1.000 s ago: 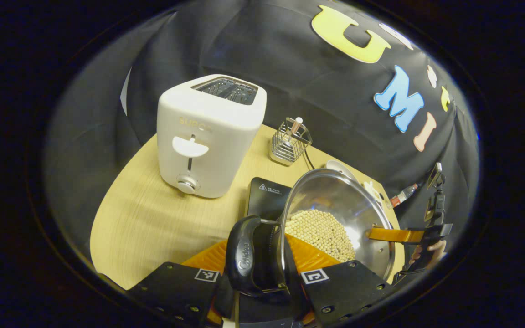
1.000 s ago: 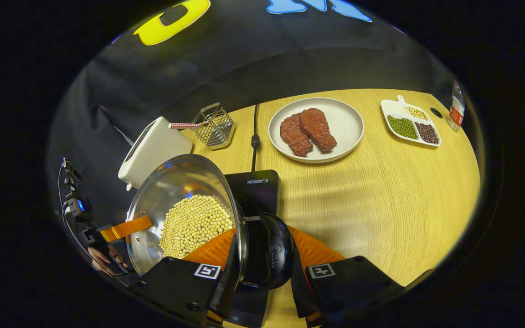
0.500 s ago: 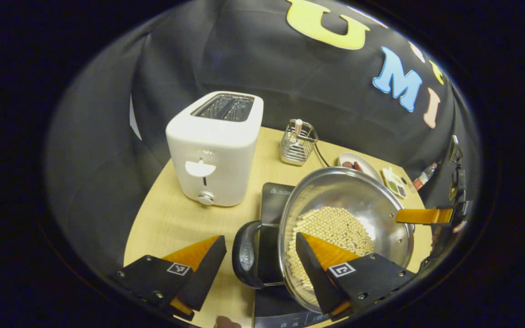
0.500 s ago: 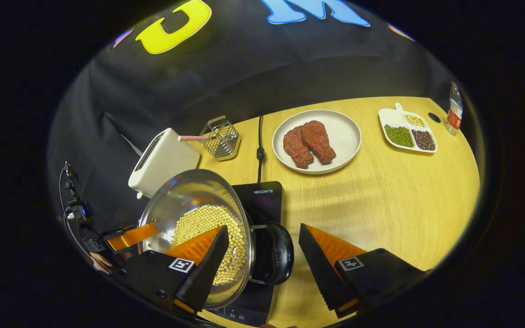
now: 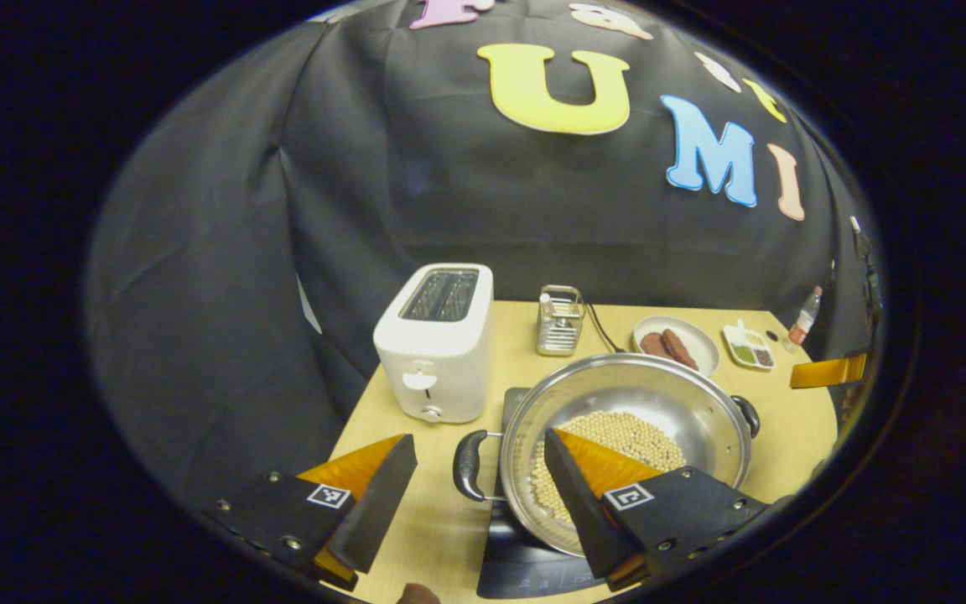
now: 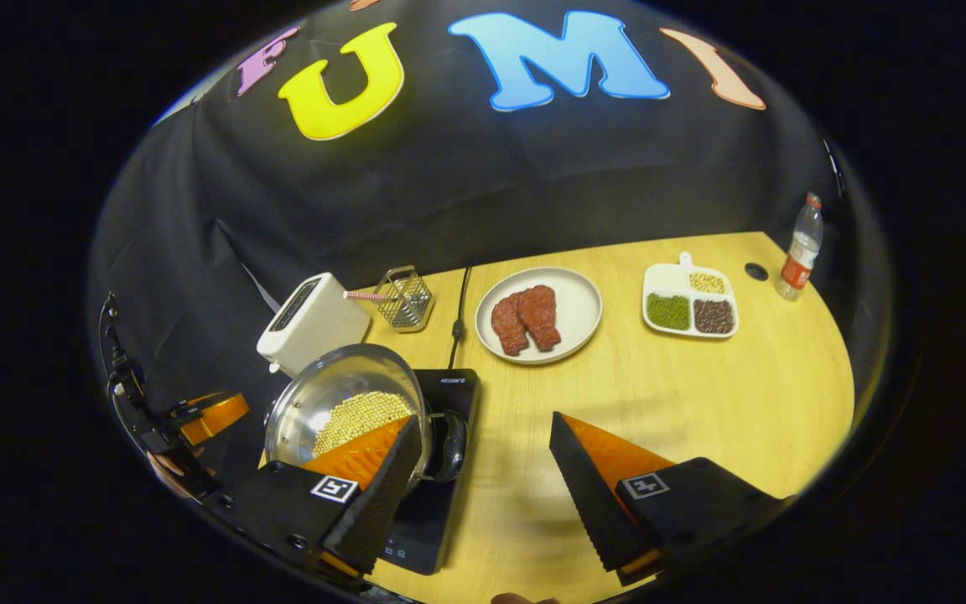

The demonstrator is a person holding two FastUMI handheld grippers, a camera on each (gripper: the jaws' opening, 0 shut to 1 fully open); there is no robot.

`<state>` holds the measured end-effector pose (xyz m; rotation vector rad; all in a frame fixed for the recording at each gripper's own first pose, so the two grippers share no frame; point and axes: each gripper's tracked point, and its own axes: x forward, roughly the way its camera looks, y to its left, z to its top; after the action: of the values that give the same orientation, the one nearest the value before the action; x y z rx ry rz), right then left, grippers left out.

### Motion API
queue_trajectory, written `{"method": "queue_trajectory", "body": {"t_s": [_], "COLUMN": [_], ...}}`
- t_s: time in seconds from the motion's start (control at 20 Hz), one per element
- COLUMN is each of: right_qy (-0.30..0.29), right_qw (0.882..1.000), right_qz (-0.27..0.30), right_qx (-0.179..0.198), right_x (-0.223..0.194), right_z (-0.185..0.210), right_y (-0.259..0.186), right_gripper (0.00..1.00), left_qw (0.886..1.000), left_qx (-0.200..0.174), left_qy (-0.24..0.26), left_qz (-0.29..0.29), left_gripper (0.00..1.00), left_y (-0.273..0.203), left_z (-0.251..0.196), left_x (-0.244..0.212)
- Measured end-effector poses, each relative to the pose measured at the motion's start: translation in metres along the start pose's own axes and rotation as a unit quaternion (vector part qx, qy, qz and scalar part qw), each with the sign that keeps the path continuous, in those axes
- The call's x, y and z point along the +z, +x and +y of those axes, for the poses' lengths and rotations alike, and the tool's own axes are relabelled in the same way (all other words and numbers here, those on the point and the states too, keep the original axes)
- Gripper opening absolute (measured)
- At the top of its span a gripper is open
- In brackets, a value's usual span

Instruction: First push the handle of the pot to place it horizontally, then grasp the pot with both hands and set it on the induction cooktop.

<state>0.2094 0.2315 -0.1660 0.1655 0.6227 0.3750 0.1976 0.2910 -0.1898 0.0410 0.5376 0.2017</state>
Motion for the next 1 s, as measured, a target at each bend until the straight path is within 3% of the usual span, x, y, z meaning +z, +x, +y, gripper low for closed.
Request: {"method": "queue_trajectory", "body": {"t_s": [0.3,0.5,0.8,0.9,1.0], "right_qy": [-0.046,-0.073,-0.095,-0.093,-0.097], "right_qw": [0.997,0.991,0.973,0.965,0.956], "right_qz": [-0.056,-0.108,-0.201,-0.232,-0.261], "right_qx": [-0.004,-0.029,-0.061,-0.072,-0.096], "right_x": [0.025,0.042,0.064,0.069,0.068], "right_z": [-0.043,-0.074,-0.111,-0.122,-0.140], "right_y": [-0.075,-0.124,-0.206,-0.231,-0.254], "right_gripper": [0.98,0.98,0.98,0.98,0.97], "left_qw": [0.998,0.995,0.987,0.983,0.980], "left_qx": [0.006,0.003,0.010,0.027,0.014], "left_qy": [-0.007,0.000,0.001,0.000,-0.013], "left_qz": [-0.065,-0.103,-0.159,-0.182,-0.198], "left_gripper": [0.93,0.93,0.89,0.93,0.89], "left_y": [-0.084,-0.131,-0.206,-0.233,-0.260], "left_z": [-0.067,-0.110,-0.163,-0.172,-0.196], "left_x": [0.045,0.064,0.086,0.088,0.088]}}
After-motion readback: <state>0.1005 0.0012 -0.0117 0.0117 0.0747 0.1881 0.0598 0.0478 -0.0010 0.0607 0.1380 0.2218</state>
